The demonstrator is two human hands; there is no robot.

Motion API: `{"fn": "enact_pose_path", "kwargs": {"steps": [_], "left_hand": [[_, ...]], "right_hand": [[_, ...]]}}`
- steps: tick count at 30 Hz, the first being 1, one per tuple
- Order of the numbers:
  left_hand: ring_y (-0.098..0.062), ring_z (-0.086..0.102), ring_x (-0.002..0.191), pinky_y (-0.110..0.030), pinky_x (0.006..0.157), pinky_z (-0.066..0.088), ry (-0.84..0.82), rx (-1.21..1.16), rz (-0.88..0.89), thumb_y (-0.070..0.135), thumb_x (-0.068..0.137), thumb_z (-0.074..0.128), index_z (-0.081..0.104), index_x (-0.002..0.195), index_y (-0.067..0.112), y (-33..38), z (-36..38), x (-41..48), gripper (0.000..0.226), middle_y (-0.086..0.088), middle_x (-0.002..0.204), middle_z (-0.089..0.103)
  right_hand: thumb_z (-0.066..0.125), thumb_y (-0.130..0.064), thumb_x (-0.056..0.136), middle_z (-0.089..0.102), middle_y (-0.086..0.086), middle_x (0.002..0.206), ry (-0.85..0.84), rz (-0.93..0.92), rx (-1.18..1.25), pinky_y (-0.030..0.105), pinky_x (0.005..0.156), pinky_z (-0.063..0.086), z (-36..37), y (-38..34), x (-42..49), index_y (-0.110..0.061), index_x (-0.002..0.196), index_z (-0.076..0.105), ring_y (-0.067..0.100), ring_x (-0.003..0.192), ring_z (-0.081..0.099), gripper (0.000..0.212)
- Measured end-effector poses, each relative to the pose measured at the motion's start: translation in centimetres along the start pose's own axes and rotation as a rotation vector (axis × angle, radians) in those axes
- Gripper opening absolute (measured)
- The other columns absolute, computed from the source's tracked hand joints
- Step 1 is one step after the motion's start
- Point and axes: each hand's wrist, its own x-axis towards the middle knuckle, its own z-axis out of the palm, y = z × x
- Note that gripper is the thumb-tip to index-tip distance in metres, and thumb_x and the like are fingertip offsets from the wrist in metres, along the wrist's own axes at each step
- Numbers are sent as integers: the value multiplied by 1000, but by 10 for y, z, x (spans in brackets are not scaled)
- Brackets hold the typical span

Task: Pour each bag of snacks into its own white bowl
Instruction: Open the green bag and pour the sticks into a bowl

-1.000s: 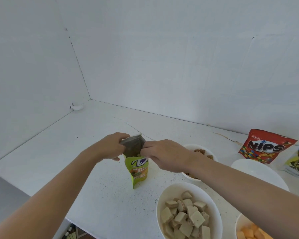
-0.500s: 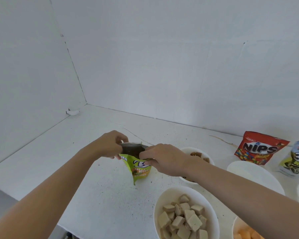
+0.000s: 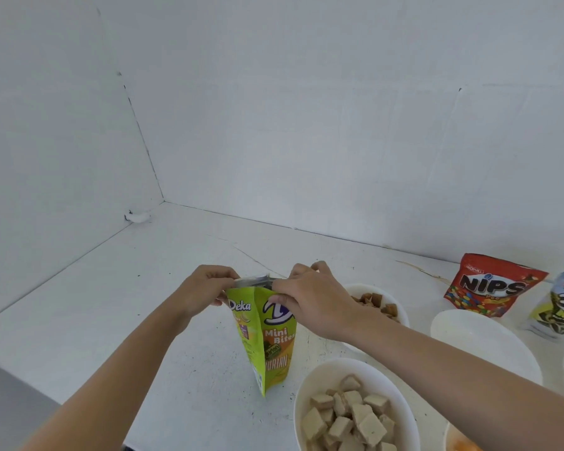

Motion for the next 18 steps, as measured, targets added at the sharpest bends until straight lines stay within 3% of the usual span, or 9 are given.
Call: {"fn": "enact_pose_path", "kwargs": {"steps": [5,8,11,14,18], "left_hand": [[-24,70,100,-43,96,52,-32,-310,-14,32,101,59,72,106,11,-10,-1,-11,25,-9,103,77],[-21,71,110,-44,99,54,-45,-434,48,43,96,60,68,120,24,-11,5,-25,32,-3,114,75],[-14,68,116,-41,99,54,-50,-404,128,49,89,73,57,135,41,-15,14,-36,50,7,126,71],[-12,66,120,-34,95,57,-66,-393,184,38,87,77,52,140,45,-15,28,-42,59,14,130,67],[-10,65,120,-21,94,55,-27,-375,338,20,97,62,51,143,28,-6,42,-40,48,9,131,69]], "right_hand": [[42,-37,106,68,-8,92,96,-80,30,41,99,31,2,1,-1,-24,97,62,14,109,50,25],[42,-38,105,71,-11,89,233,-54,33,40,102,27,-1,-2,4,-24,95,63,13,112,51,27],[47,-35,102,70,-12,78,451,57,55,45,105,26,-12,-9,14,-23,92,65,11,108,51,24],[46,-33,101,67,-9,75,568,122,121,46,105,26,-29,-15,27,-21,94,68,10,107,51,26],[47,-34,99,68,-8,81,588,166,292,43,100,30,-54,-23,40,-20,102,70,9,97,54,27]]}}
